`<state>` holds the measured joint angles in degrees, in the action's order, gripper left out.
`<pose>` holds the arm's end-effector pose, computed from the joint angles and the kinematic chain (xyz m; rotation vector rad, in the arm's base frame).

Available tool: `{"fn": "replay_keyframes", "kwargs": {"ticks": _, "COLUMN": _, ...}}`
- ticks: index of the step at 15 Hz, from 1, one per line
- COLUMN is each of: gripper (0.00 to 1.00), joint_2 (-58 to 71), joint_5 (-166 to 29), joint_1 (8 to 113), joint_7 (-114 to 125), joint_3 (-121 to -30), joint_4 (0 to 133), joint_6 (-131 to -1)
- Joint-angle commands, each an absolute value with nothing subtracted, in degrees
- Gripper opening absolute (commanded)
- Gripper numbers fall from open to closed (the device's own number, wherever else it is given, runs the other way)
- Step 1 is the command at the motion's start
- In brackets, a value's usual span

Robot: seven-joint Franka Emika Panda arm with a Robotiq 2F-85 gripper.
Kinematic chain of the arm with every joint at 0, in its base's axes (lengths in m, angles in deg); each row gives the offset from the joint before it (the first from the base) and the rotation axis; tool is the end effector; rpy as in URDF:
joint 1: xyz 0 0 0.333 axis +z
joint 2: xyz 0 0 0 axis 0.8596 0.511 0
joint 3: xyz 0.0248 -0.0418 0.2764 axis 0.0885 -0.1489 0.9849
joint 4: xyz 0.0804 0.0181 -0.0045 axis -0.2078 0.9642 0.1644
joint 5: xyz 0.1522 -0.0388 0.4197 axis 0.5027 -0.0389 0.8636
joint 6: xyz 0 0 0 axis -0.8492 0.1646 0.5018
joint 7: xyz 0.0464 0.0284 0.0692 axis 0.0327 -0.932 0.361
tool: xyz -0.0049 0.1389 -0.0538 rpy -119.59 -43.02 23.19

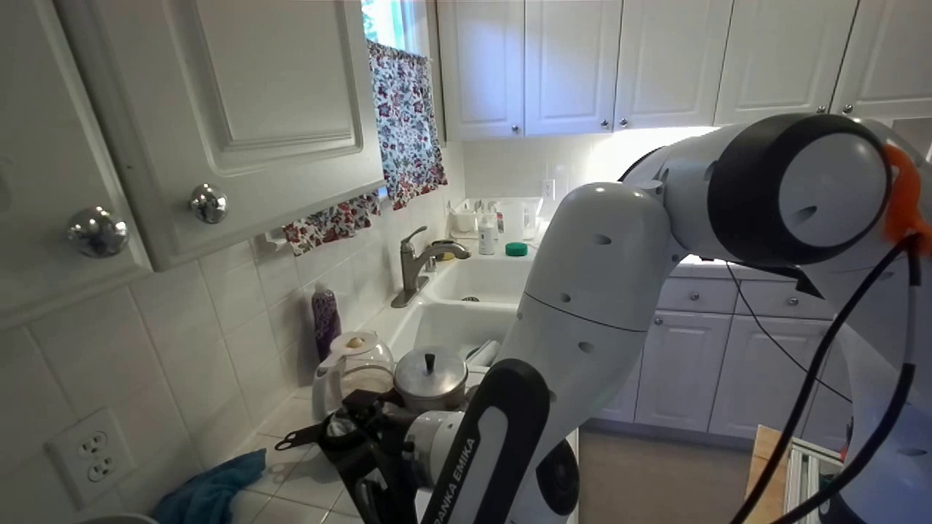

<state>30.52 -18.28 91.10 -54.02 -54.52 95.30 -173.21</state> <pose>0.4714 0.3438 0.1373 -1.5647 1.3595 -0.9684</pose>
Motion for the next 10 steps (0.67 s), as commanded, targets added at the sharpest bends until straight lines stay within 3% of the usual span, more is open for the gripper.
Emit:
{"fn": "replay_keyframes", "kwargs": {"ticks": 1, "gripper": 1.00, "joint_2": 30.28, "joint_5": -18.27, "joint_1": 91.18, "joint_7": -54.31, "joint_3": -54.53, "joint_4": 95.62, "joint_6": -173.21}}
{"fn": "replay_keyframes", "kwargs": {"ticks": 10, "gripper": 1.00, "joint_2": 29.87, "joint_5": -15.55, "joint_1": 91.75, "joint_7": -54.35, "joint_3": -55.21, "joint_4": 96.15, "joint_6": -172.96}}
